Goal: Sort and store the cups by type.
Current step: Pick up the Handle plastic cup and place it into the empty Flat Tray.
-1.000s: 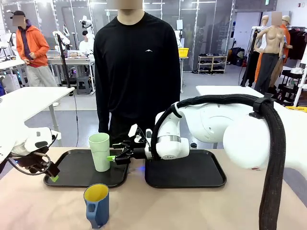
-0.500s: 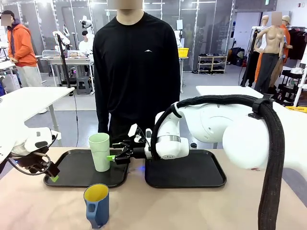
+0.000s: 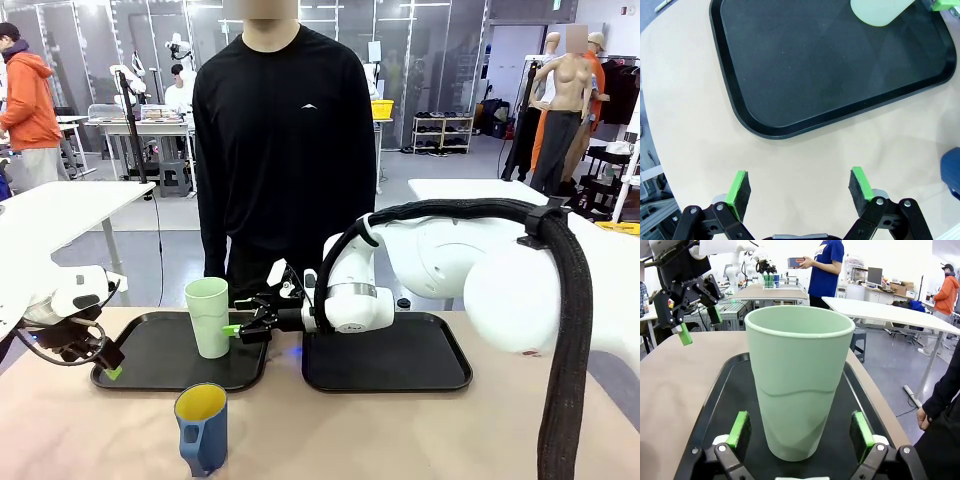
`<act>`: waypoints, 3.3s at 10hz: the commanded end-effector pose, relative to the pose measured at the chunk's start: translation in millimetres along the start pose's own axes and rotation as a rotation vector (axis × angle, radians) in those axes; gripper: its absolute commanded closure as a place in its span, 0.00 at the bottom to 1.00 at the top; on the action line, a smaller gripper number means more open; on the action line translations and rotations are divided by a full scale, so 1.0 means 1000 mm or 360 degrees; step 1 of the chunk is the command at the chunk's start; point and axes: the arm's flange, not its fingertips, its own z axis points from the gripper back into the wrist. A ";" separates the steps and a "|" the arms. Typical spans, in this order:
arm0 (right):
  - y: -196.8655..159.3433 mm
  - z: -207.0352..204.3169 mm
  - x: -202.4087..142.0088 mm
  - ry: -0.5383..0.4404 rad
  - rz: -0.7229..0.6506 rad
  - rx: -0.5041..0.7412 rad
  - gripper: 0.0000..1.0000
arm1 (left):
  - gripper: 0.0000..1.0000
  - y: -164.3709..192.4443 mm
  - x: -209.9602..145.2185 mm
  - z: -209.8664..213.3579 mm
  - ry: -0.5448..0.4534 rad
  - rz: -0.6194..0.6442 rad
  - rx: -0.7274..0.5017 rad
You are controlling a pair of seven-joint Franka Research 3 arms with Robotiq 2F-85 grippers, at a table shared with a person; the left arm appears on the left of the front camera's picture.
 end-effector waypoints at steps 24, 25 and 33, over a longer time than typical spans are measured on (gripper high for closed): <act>0.194 0.359 0.121 0.1174 -0.0007 -0.0332 0.00 | 0.00 0.001 -0.001 0.001 0.0004 -0.0002 0.0006; 0.197 0.368 0.125 0.1198 -0.0029 -0.0347 0.00 | 0.00 0.001 -0.001 0.001 0.0004 -0.0002 0.0006; 0.199 0.395 0.148 0.1536 -0.0116 -0.0464 0.00 | 0.00 0.001 -0.001 0.001 0.0004 -0.0002 0.0006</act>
